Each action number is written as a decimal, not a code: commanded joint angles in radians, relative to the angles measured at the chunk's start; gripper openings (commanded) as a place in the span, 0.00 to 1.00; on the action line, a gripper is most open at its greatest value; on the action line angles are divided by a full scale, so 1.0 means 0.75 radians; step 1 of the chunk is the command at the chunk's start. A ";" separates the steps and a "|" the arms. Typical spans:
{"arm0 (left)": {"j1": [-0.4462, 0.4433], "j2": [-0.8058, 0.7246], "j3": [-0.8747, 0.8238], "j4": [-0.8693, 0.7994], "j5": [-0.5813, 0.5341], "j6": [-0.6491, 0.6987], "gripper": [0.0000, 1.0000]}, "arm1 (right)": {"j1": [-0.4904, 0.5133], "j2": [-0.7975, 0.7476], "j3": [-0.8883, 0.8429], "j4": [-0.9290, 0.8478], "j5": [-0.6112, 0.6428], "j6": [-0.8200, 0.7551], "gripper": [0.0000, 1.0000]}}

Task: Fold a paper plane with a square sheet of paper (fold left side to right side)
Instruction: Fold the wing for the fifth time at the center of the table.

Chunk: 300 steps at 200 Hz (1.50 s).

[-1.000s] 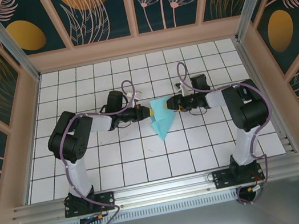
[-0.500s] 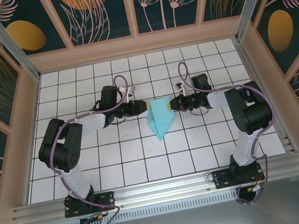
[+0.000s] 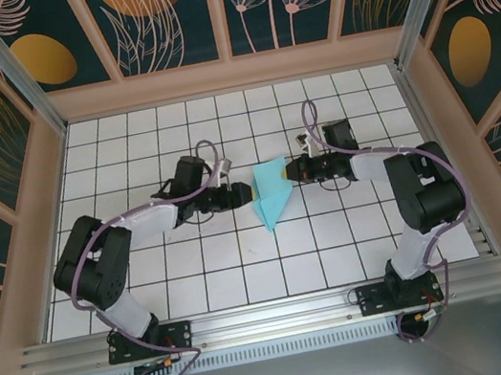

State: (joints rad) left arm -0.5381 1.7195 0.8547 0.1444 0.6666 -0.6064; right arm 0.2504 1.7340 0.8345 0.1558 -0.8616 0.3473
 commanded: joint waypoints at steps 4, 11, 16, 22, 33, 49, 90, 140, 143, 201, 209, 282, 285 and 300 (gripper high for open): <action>-0.030 0.089 0.020 -0.002 -0.039 -0.068 0.65 | 0.008 -0.021 -0.008 -0.027 0.006 0.003 0.08; -0.038 0.106 0.025 0.003 -0.046 -0.076 0.65 | 0.011 -0.022 -0.007 -0.029 0.007 0.003 0.08; -0.042 0.117 0.030 0.010 -0.047 -0.082 0.66 | 0.011 -0.023 -0.007 -0.030 0.007 0.002 0.08; -0.047 0.131 0.034 0.016 -0.044 -0.087 0.66 | 0.010 -0.021 -0.008 -0.031 0.007 0.002 0.08; -0.054 0.157 0.046 0.019 -0.037 -0.093 0.66 | 0.011 -0.018 -0.010 -0.029 0.007 0.002 0.08; -0.064 0.178 0.054 0.042 -0.025 -0.101 0.66 | 0.014 -0.016 -0.012 -0.027 0.006 0.005 0.08; -0.070 0.199 0.075 0.101 0.009 -0.127 0.59 | 0.021 -0.008 -0.016 -0.027 0.014 0.016 0.08; -0.079 0.247 0.101 0.122 0.021 -0.134 0.51 | 0.037 0.005 -0.012 -0.022 0.033 0.044 0.08; -0.081 0.250 0.102 0.125 0.022 -0.134 0.51 | 0.039 0.007 -0.011 -0.022 0.034 0.046 0.08; -0.086 0.289 0.121 0.186 0.055 -0.157 0.47 | 0.059 0.037 -0.002 -0.026 0.052 0.052 0.08; -0.087 0.297 0.120 0.197 0.061 -0.161 0.47 | 0.064 0.039 0.002 -0.025 0.053 0.055 0.08; -0.093 0.364 0.126 0.274 0.087 -0.203 0.38 | 0.085 0.065 0.024 -0.049 0.084 0.058 0.09; -0.092 0.364 0.126 0.274 0.086 -0.202 0.37 | 0.085 0.063 0.023 -0.050 0.085 0.058 0.09; -0.093 0.370 0.124 0.274 0.081 -0.204 0.33 | 0.084 0.061 0.026 -0.057 0.092 0.065 0.11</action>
State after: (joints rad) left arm -0.5968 1.9644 0.9318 0.3267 0.7189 -0.7528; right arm 0.3077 1.7699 0.8349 0.1398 -0.8040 0.3813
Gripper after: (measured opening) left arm 0.356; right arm 0.096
